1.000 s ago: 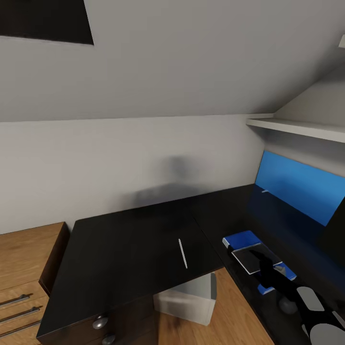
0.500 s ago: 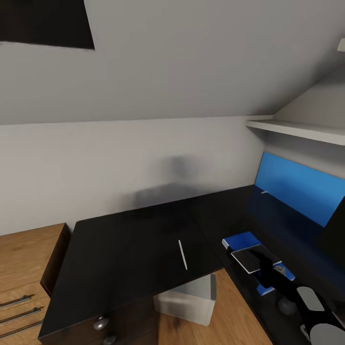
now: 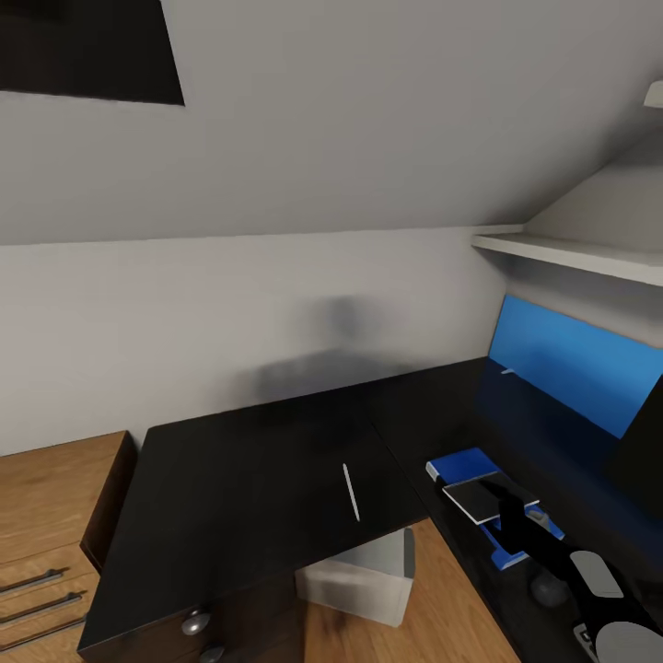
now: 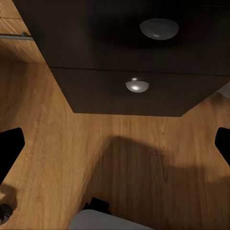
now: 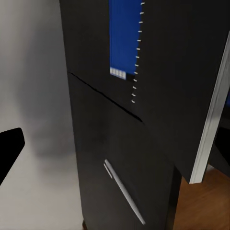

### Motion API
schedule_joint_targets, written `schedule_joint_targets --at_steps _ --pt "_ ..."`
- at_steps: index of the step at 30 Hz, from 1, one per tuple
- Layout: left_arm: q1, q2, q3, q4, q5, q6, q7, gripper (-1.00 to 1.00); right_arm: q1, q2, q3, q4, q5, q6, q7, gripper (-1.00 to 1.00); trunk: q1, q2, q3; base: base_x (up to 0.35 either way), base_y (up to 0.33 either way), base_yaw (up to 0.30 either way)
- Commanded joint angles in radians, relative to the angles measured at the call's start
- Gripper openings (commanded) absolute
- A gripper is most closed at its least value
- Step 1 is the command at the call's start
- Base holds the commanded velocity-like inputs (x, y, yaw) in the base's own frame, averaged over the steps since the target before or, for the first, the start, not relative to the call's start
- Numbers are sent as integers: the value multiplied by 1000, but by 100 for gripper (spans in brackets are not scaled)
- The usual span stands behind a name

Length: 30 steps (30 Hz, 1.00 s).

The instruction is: In the bedroom, organize the workspace by keeping the computer under the desk, ensuring the monitor is on the desk, placing the keyboard on the desk next to the monitor, placing the mouse on the desk next to the keyboard, moving the folder from the swivel chair onto the desk next to the mouse, stacking the notebook on top of the folder with the pen on top of the notebook, and positioning the swivel chair next to the desk.

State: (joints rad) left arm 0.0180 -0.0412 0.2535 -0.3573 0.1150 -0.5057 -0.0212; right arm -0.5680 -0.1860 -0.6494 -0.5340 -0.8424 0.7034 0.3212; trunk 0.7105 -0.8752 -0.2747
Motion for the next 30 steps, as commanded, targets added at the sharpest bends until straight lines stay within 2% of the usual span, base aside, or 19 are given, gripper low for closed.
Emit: schedule_joint_targets --at_steps 1,19,30 --pt "0 0 -1 -2 9 -1 -2 100 -1 0 -6 0 2 7 2 100 0 -1 -1 0 0 0" --pt "0 0 0 -2 9 -1 -2 100 -1 0 -7 0 1 6 3 100 0 -1 -1 -9 0 0" --pt "0 0 0 -2 8 1 0 100 -1 0 -7 0 0 7 5 100 0 -1 -1 -211 0 0"
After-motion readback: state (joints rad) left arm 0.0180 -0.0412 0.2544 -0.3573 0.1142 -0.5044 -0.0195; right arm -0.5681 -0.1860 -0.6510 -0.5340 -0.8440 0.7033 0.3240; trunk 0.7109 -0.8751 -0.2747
